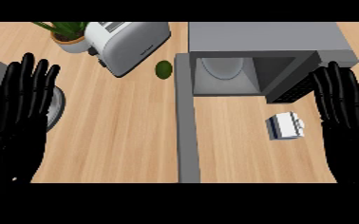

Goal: Pick up the milk, place it into the microwave and close the microwave

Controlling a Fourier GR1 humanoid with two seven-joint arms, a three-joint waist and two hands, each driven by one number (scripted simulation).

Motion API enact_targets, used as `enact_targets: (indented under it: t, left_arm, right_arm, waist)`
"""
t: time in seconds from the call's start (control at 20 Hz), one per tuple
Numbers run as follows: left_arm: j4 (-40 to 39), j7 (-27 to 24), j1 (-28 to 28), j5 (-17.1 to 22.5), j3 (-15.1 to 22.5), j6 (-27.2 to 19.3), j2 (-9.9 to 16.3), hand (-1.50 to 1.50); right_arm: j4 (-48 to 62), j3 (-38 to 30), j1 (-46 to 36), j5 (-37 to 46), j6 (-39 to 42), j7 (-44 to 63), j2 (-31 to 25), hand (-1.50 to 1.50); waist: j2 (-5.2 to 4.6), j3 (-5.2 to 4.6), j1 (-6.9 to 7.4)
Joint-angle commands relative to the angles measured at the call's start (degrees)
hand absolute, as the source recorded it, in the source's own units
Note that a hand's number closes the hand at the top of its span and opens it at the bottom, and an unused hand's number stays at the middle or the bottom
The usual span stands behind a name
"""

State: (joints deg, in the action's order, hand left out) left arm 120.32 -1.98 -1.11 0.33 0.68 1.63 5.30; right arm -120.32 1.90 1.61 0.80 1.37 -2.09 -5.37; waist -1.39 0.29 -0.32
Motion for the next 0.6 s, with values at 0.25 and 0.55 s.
enact_targets:
  t: [0.25, 0.55]
  left_arm:
    - [-5.7, 2.0, -0.9, 2.7, -4.0, 0.8, 0.8, -1.50]
    - [-0.9, 4.9, 8.1, 13.0, -2.9, -2.0, -5.2, -1.50]
  right_arm:
    - [-3.0, -11.4, 9.2, -5.3, 2.3, -2.6, -3.5, -1.50]
    - [-5.8, -10.8, 18.4, -10.8, 7.2, 0.7, -2.9, -1.50]
  waist:
    - [1.43, -0.28, -0.21]
    - [1.55, -0.29, -0.01]
